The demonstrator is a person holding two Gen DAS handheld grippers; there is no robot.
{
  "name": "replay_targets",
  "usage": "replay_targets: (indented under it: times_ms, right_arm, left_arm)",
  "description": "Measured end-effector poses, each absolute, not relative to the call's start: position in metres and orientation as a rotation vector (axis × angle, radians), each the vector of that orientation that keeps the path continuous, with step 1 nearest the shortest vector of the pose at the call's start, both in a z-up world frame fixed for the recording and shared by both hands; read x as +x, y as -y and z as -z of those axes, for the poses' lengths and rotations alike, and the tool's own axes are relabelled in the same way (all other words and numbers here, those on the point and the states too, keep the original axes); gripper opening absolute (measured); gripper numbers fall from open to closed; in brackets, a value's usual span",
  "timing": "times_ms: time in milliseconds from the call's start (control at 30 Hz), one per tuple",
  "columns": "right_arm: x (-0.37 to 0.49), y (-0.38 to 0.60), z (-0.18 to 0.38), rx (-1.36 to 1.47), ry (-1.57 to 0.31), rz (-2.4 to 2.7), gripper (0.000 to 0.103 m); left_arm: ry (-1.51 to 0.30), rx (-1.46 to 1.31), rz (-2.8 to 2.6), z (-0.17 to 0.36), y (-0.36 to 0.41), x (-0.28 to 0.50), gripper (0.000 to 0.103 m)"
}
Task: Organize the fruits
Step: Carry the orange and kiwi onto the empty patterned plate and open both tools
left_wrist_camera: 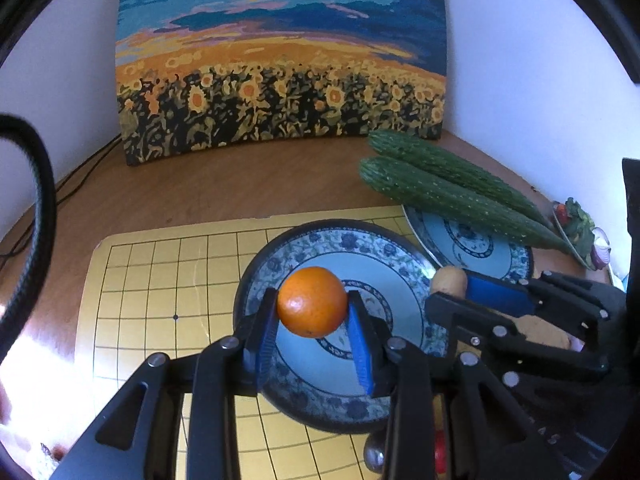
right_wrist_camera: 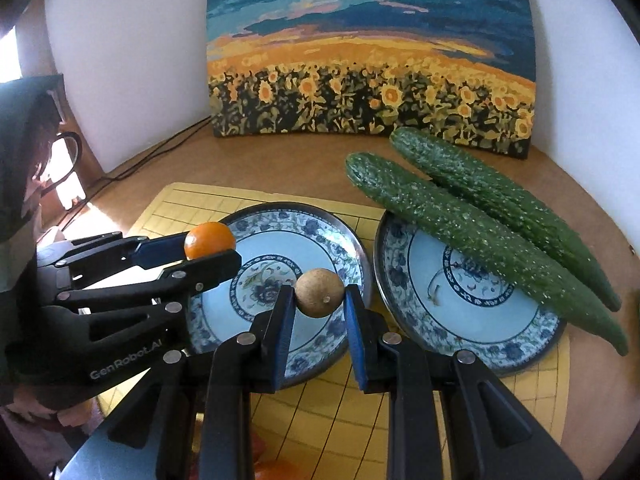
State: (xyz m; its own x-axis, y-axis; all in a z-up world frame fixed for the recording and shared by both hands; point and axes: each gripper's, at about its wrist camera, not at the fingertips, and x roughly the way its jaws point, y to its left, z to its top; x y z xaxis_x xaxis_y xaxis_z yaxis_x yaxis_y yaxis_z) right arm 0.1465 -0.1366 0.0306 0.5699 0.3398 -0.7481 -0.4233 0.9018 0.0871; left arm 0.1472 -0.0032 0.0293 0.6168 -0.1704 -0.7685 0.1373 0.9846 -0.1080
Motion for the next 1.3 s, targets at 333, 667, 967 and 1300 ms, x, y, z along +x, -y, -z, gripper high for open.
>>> replay_targets:
  times_ms: [333,667,967,1300]
  right_arm:
    - [0.163,0.128,-0.021,-0.103,-0.880,-0.452,0.026]
    - [0.169,0.126,-0.016,-0.104,-0.890,-0.455,0.026]
    - [0.170,0.126,-0.014,-0.075,-0.899,-0.449,0.027]
    - [0.162,0.133,-0.019,-0.022,-0.878,-0.437,0.045]
  left_arm:
    - [-0.909,-0.030,0.160,-0.020,0.005,0.157,0.035]
    - [-0.932,-0.043,0.156,-0.013,0.003,0.160,0.035]
    - [-0.952,-0.051,0.146,-0.015,0.002,0.162,0.036]
    - [-0.925,-0.055,0.096,-0.028,-0.005,0.151,0.048]
